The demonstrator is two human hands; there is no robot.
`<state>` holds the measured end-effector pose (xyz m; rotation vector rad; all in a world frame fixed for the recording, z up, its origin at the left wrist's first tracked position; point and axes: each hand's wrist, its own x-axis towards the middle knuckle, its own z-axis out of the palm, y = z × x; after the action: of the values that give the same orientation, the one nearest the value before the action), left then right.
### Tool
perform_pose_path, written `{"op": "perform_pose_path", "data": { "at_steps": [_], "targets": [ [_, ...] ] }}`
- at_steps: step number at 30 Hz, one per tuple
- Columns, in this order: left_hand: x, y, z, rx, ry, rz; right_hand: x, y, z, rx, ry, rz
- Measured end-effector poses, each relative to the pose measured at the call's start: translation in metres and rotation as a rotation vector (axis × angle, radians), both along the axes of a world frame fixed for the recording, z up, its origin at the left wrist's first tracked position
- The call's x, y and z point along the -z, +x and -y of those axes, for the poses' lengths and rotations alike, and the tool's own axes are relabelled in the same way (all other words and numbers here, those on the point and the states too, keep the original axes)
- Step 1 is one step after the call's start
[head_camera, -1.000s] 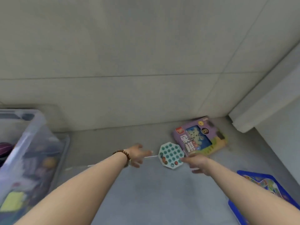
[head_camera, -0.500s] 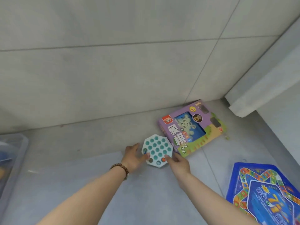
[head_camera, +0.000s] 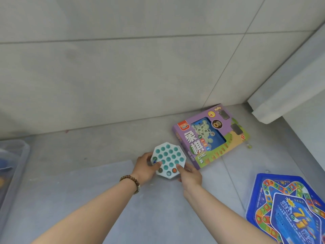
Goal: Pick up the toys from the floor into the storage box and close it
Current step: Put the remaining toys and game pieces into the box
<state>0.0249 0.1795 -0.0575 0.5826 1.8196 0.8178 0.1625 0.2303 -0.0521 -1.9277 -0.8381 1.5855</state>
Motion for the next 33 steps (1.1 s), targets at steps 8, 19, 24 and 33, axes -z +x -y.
{"op": "perform_pose_path", "data": {
  "at_steps": [8, 19, 24, 33],
  "targets": [
    [-0.007, 0.0, 0.001, -0.068, 0.018, 0.054, 0.003, 0.012, -0.005, -0.008, -0.068, 0.007],
    [-0.07, -0.033, 0.01, -0.171, 0.127, 0.091, -0.059, -0.011, -0.011, -0.104, -0.051, -0.247],
    [-0.168, -0.087, 0.05, -0.182, 0.243, 0.021, -0.136, -0.056, 0.014, -0.277, 0.001, -0.371],
    [-0.298, -0.209, 0.234, -0.429, 0.3, 0.038, -0.262, -0.207, 0.141, -0.678, -0.011, -0.511]
  ]
}}
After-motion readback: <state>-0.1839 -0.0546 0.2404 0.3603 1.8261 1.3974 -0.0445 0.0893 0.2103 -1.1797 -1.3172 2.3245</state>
